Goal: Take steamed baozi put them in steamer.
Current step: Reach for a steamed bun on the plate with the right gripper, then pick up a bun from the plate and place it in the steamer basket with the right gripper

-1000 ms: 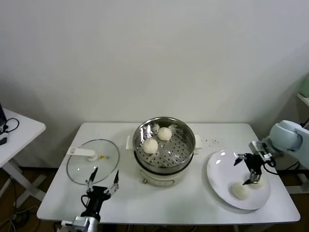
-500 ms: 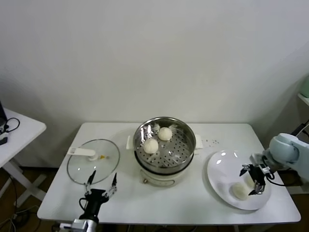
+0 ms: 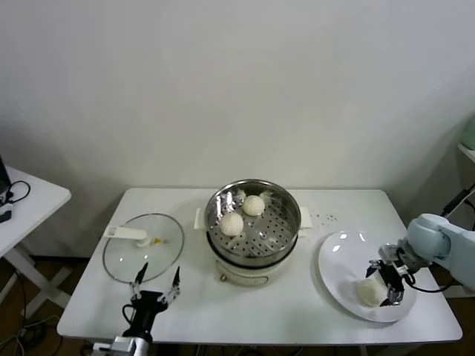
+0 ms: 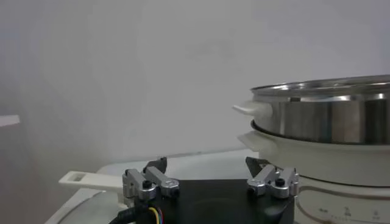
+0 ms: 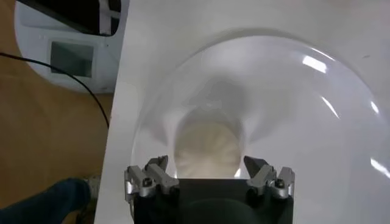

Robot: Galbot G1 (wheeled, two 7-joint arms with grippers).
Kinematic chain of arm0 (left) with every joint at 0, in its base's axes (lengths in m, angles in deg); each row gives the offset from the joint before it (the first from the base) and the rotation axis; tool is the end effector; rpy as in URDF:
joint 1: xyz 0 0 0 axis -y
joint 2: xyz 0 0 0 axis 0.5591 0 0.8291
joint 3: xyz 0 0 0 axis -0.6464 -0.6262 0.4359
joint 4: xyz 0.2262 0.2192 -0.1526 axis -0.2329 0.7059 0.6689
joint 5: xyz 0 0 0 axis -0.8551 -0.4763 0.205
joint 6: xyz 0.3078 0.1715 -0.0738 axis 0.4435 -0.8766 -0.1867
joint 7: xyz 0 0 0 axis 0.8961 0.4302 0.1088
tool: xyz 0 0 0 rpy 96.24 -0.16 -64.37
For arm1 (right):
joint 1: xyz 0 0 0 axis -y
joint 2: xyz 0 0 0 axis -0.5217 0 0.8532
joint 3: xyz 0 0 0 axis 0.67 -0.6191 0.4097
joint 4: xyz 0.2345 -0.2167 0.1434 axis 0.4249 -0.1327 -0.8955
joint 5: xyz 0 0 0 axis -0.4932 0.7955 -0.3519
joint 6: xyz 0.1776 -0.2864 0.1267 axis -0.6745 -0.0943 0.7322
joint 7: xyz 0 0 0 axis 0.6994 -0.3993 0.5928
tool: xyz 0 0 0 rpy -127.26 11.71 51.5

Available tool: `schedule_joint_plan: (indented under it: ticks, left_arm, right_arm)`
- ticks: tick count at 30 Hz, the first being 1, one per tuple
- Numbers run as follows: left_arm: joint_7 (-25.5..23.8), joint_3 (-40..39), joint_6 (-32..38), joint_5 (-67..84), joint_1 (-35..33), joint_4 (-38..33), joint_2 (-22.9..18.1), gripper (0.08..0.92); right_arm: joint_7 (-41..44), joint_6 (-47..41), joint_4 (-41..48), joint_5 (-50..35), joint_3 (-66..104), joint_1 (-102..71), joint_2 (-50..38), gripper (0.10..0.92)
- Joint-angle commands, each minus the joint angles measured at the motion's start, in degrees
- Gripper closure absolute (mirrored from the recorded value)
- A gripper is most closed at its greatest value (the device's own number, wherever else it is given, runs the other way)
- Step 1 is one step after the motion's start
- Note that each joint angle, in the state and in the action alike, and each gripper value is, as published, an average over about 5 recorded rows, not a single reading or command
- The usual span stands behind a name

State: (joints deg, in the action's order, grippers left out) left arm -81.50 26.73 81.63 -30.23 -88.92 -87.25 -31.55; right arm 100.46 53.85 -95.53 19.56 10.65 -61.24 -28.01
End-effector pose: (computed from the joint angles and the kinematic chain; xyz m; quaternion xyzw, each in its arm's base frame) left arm 0.1578 0.0403 -0.3889 -0.0374 -0.9970 -0.0446 0.0502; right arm 0.4275 -0.2300 -0.2382 0.5514 -0.4970 0.4955 0.4510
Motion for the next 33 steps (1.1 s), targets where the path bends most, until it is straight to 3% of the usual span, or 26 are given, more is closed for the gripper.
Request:
schedule_joint_plan:
  ticks: [1, 9, 16, 24, 33]
  left_arm:
    - [0.0, -0.1, -0.1, -0.1, 0.1, 0.1, -0.1, 0.177]
    - [0.0, -0.1, -0.4, -0.2, 0.2, -0.2, -0.2, 0.177]
    - [0.0, -0.2, -0.4, -0.4, 0.3, -0.1, -0.5, 0.177]
    - [0.0, -0.3, -0.4, -0.4, 0.3, -0.1, -0.5, 0.177]
    - [0.0, -0.4, -0.6, -0.5, 0.3, -0.1, -0.1, 0.177]
  right_arm:
    - [-0.5, -0.1, 0.5, 0.5, -0.1, -0.8, 0.8, 0.203]
    - [-0.5, -0.1, 1.1, 0.8, 0.2, -1.0, 1.8, 0.209]
    - [-0.2, -0.1, 1.1, 0.9, 0.2, -0.8, 1.7, 0.299]
    - [0.3, 0.1, 0.2, 0.1, 1.0, 0.4, 0.9, 0.347]
    - [4.7, 8.3, -5.3, -0.2, 0.0, 17.6, -0.4, 0.358]
